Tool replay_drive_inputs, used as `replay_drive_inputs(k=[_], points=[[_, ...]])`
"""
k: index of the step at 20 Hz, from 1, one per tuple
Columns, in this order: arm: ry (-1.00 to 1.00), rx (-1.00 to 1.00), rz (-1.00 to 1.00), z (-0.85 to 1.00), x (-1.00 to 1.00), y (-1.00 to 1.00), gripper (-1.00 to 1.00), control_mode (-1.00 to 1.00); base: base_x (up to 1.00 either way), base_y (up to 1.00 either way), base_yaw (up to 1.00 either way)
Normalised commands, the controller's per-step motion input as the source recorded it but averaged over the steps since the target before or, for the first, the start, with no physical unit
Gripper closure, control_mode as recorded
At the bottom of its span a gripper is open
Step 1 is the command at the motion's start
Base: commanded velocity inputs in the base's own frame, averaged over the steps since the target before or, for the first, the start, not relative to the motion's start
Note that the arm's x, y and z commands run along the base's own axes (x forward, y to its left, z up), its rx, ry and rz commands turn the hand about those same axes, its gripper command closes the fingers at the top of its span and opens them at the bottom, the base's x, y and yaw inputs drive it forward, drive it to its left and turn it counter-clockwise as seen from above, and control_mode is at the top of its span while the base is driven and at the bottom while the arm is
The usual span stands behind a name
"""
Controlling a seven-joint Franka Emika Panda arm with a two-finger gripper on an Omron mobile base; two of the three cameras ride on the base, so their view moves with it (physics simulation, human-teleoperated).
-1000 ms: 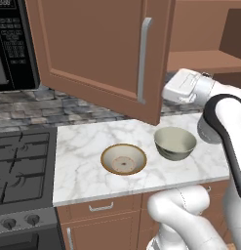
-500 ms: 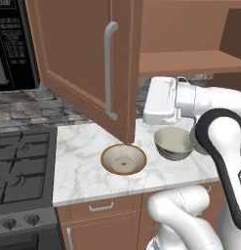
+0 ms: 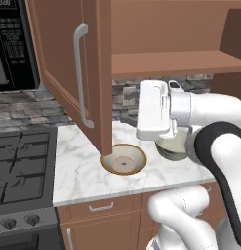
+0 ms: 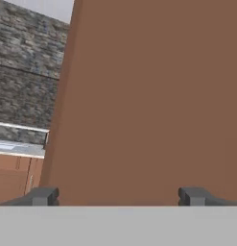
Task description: Open the cabinet. Pick the bowls from the counter and place them in the cabinet. Then close the cabinet.
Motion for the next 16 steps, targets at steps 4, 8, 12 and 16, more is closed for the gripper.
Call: replay_drive_inputs(k=[4, 8, 12, 16], points=[[-0.09, 0.06, 0.09, 0.13, -0.08, -0.86, -1.0, -1.0, 0.0, 0.0, 0.0], [-0.04, 0.03, 0.06, 0.2, -0.09, -0.81, -1.0, -1.0, 0.0, 0.0, 0.0], [0.02, -0.01, 0.0, 0.36, -0.21, -0.62, -1.0, -1.0, 0.0, 0.0, 0.0], [0.14, -0.12, -0.12, 0.19, -0.39, 0.01, -1.0, -1.0, 0.0, 0.0, 0.0]])
